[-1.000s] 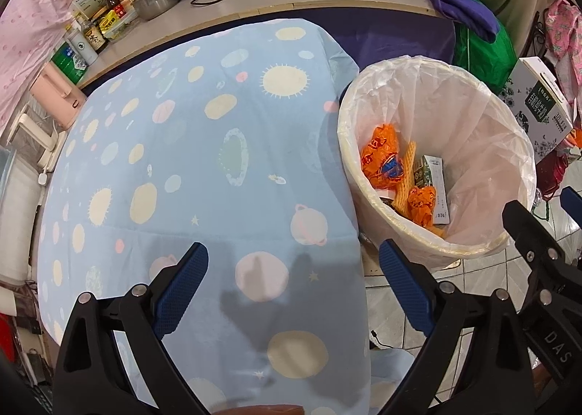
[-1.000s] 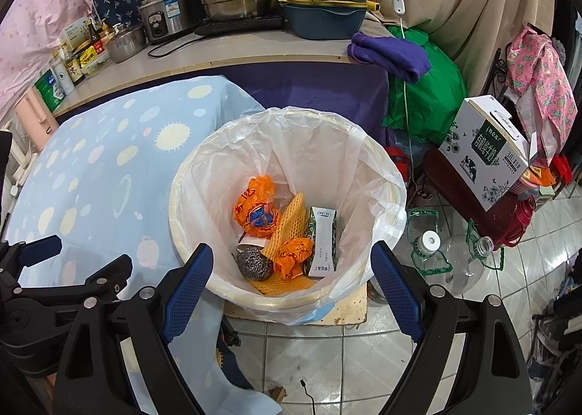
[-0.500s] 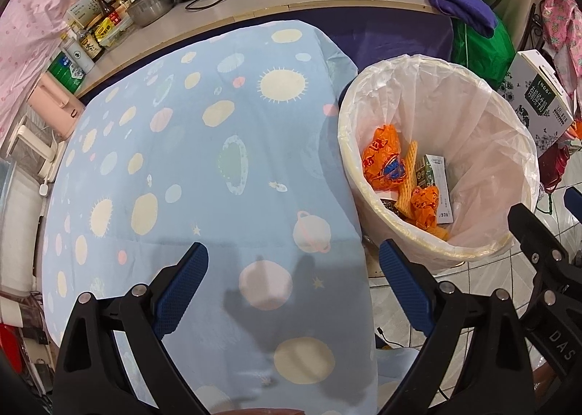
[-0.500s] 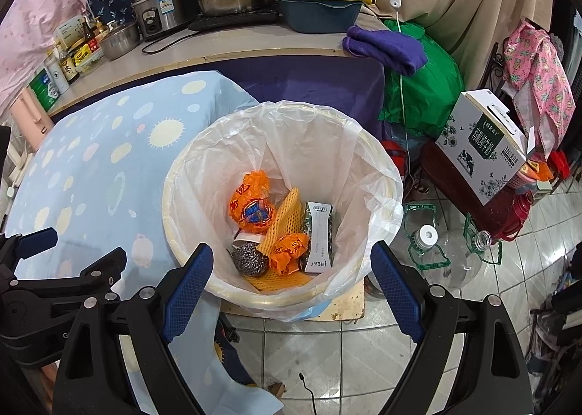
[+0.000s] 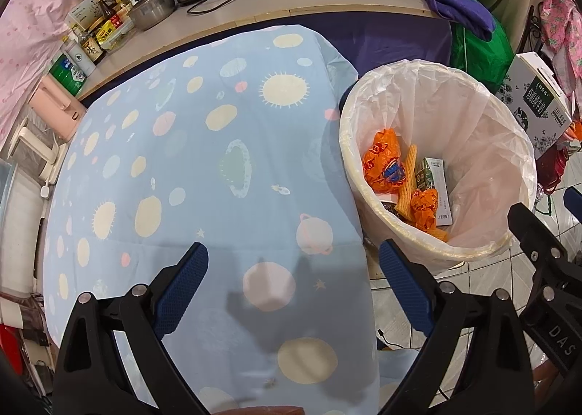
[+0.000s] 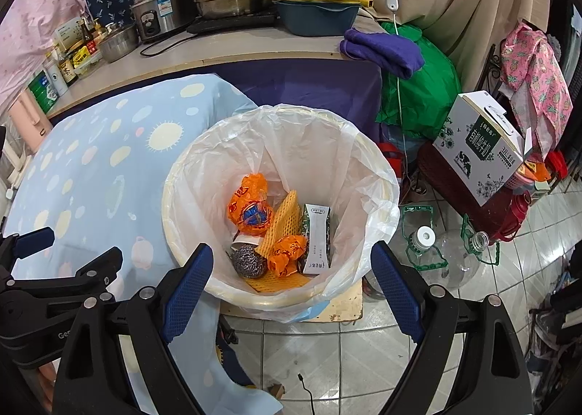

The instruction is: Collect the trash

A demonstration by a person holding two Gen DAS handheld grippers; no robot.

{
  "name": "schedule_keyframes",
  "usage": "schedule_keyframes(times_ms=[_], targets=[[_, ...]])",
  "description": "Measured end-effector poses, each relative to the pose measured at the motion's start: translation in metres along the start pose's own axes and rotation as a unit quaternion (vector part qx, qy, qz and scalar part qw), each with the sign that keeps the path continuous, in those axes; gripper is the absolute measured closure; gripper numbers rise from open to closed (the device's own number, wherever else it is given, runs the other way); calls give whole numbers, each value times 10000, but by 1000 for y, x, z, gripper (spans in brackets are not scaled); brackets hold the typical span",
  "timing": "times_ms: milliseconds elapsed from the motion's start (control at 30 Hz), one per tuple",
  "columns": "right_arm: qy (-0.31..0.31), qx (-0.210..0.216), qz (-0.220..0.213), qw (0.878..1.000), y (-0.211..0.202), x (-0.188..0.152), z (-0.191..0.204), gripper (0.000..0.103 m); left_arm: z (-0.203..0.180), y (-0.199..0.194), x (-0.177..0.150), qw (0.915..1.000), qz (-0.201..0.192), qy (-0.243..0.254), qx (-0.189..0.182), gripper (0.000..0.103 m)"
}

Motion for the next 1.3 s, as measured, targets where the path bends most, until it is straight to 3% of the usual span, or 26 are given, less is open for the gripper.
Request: schedule_keyframes(times_ms=[600, 800, 933, 1300], targets=[[-51, -40, -58, 10000, -6, -3, 10, 18, 7, -3, -5, 9999, -67, -56, -63, 12], [-58, 9, 89, 9999, 0, -6, 14, 18, 10, -4, -6, 9999, -105, -76, -46, 12], [47, 276, 244, 9993, 6, -8, 15, 18, 13, -2, -6, 9999, -113, -116, -22, 12], [-9, 238, 260, 9994, 9, -6, 18, 18, 13, 1, -6, 9998, -138, -113, -7, 12]])
Point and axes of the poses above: each gripper's, at about its wrist camera, not at the fingertips, and y roughly the way its jaws point, z to its left, x to its top, the point moved 8 cm from there along y, roughly the way its jaws point, and after that the axes turned 15 degrees about z, right-handed, at the moved point
